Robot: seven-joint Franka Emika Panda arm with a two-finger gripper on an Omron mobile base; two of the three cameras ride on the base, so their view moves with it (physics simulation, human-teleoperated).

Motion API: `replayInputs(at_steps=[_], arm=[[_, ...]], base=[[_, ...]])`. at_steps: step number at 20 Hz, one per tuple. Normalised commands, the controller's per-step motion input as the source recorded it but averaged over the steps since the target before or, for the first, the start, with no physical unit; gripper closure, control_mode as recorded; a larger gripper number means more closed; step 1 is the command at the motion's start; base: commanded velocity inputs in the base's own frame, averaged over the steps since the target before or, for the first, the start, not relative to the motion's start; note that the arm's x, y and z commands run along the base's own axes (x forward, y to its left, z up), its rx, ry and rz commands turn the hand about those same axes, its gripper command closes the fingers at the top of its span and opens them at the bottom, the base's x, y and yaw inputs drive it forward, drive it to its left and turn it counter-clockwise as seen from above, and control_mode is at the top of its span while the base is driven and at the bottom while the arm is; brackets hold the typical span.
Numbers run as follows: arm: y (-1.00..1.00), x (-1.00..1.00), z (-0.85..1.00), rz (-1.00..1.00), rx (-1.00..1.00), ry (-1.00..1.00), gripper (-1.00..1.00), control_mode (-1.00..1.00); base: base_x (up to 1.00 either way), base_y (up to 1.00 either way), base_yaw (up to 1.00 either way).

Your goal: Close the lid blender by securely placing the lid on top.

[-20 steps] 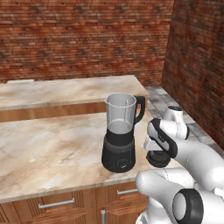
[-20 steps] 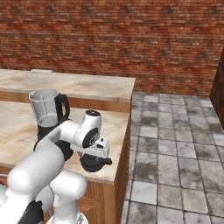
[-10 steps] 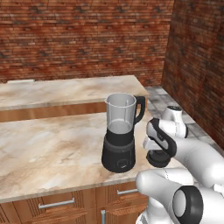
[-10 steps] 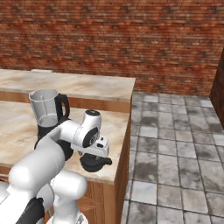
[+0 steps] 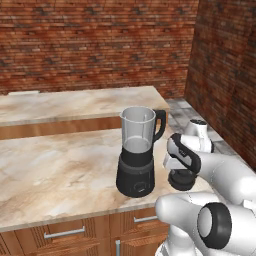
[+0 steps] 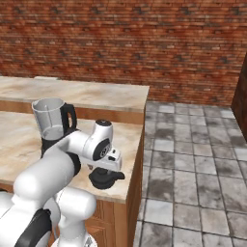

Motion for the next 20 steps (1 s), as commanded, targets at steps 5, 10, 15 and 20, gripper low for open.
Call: replayInputs(at_steps=[5, 10, 15, 20], arm=[[0.12, -0.10, -0.35, 0.00, -0.02, 0.00, 1.00, -1.00], [0.06, -0.17, -0.04, 0.00, 0.00, -0.01, 1.00, -1.00], [-0.01, -0.36, 0.70, 0.00, 0.00, -0.12, 1.00, -1.00], [0.00, -0.15, 1.00, 0.00, 0.00, -0.21, 1.00, -1.00]], base=[[0.00, 0.00, 0.00], [0.00, 0.00, 0.00], [0.00, 0.00, 0.00], [0.00, 0.00, 0.00]])
